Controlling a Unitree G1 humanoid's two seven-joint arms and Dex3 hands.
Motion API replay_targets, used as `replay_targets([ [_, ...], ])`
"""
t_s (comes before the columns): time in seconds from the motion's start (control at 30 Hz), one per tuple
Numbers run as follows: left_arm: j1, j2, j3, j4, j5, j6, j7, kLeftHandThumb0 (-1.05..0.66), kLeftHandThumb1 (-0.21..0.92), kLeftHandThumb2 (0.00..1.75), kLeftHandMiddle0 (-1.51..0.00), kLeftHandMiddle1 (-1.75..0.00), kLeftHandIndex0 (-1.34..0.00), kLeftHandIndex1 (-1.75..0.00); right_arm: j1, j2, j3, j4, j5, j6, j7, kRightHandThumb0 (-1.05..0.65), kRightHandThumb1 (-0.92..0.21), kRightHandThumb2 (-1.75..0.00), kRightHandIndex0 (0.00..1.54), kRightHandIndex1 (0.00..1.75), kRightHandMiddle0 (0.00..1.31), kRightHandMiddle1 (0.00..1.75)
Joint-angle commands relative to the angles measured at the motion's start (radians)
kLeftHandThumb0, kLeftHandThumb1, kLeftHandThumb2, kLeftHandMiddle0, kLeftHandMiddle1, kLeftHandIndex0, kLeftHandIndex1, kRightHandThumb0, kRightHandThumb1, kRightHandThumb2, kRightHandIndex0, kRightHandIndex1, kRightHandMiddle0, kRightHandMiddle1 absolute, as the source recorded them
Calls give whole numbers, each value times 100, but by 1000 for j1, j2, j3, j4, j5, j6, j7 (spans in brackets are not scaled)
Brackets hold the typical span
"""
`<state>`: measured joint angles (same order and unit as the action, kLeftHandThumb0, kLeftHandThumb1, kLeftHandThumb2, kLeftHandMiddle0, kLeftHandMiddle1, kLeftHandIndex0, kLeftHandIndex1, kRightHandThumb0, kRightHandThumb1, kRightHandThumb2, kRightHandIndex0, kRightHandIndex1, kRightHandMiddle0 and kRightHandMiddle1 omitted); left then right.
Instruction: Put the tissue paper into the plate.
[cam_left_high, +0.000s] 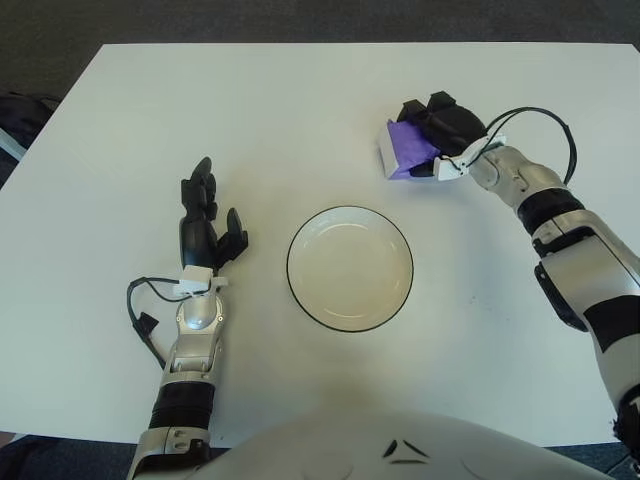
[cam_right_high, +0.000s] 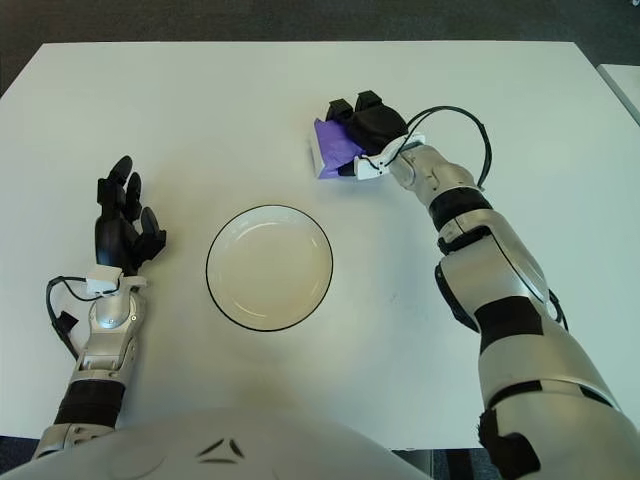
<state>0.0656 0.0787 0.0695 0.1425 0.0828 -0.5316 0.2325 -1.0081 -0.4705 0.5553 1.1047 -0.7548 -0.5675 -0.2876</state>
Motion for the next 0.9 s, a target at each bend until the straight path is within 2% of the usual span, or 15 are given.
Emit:
replay_targets([
  [0.0, 171, -47, -24, 172, 36, 5, 11, -69, 92, 79, -27, 0, 0, -56, 60, 16, -14, 12, 19, -12, -23, -47, -30, -133, 115, 175, 62, 175],
  [0.53, 167, -47, -27, 182, 38, -2, 10, -69, 92, 79, -27, 0, 0, -56, 78, -5, -17, -7, 4, -73, -138, -48, -28, -135, 119, 175, 63, 175],
  [0.87, 160, -48, -25, 194, 36, -7, 10, -68, 92, 80, -27, 0, 0, -56, 51, -29, -27, -58, -5, -62, -167, -49, -25, -140, 124, 175, 66, 175],
])
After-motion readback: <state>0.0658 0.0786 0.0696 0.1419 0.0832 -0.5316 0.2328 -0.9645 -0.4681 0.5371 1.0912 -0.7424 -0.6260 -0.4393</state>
